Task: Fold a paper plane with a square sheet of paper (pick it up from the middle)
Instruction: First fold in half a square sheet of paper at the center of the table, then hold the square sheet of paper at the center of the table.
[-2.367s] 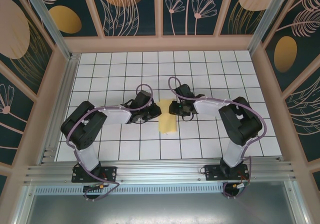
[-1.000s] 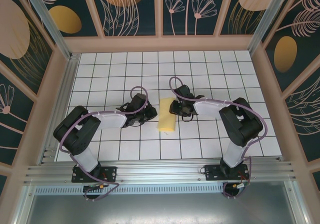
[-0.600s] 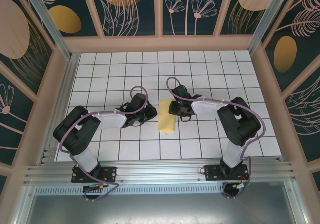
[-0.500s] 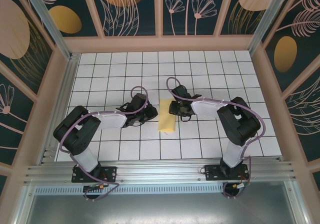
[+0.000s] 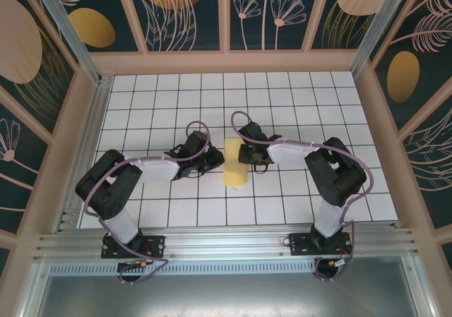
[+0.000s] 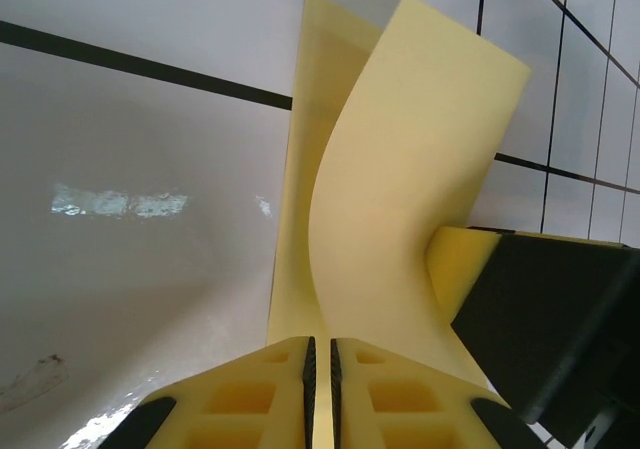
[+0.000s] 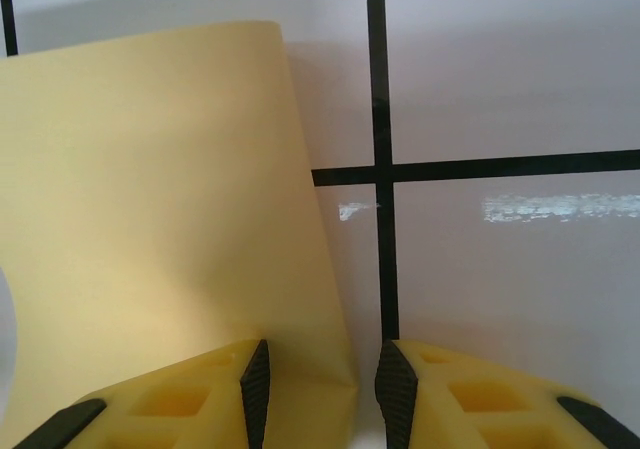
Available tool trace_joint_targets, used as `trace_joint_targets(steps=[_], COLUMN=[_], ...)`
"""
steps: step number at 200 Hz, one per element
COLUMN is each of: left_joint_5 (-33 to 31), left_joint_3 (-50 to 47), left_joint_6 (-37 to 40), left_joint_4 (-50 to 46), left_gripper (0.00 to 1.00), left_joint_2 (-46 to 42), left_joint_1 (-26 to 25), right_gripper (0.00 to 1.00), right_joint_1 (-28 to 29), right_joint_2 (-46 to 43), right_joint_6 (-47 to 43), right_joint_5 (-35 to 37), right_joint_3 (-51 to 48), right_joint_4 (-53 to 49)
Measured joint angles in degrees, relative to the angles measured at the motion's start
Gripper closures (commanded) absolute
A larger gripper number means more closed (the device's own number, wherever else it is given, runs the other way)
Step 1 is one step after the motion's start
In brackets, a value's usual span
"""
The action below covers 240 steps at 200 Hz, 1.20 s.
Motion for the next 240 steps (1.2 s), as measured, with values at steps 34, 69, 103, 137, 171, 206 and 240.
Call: trace_joint_targets(steps=[34, 69, 103, 137, 171, 206, 240], left_joint_5=[0.76, 0.11, -0.94, -1.14, -0.94, -1.31, -2.64], left_joint_3=[1.44, 4.5, 5.16, 5.38, 6.49, 8.33, 8.37], left_joint_6=[0.02, 0.24, 0.24, 0.24, 0.24, 1.16, 2.38], left_joint_4=[0.09, 0.15, 0.13, 0.13, 0.13, -0.39, -3.1], left_gripper=[0.85, 0.84, 0.84, 0.84, 0.85, 0.89, 0.9], left_joint_2=[0.15, 1.16, 3.17, 4.87, 5.81, 8.04, 9.42], left_joint_1=[0.0, 0.0, 0.0, 0.0, 0.0, 0.0, 0.0], right_gripper=[0.6, 0.58, 0.55, 0.51, 0.5, 0.5, 0.49], right_joint_1=[0.07, 0.07, 0.0, -0.07, -0.07, -0.07, -0.52], right_joint_2=[0.0, 0.0, 0.02, 0.02, 0.28, 0.28, -0.15], right_joint_6=[-0.42, -0.24, 0.46, 1.55, 1.92, 2.05, 2.05], right_joint_5=[0.09, -0.22, -0.59, -1.18, -1.25, -1.31, -2.89], right_joint_3=[0.0, 0.0, 0.0, 0.02, 0.39, 0.48, 0.48], right_joint_4=[0.07, 0.2, 0.39, 0.61, 0.35, 0.33, 0.33])
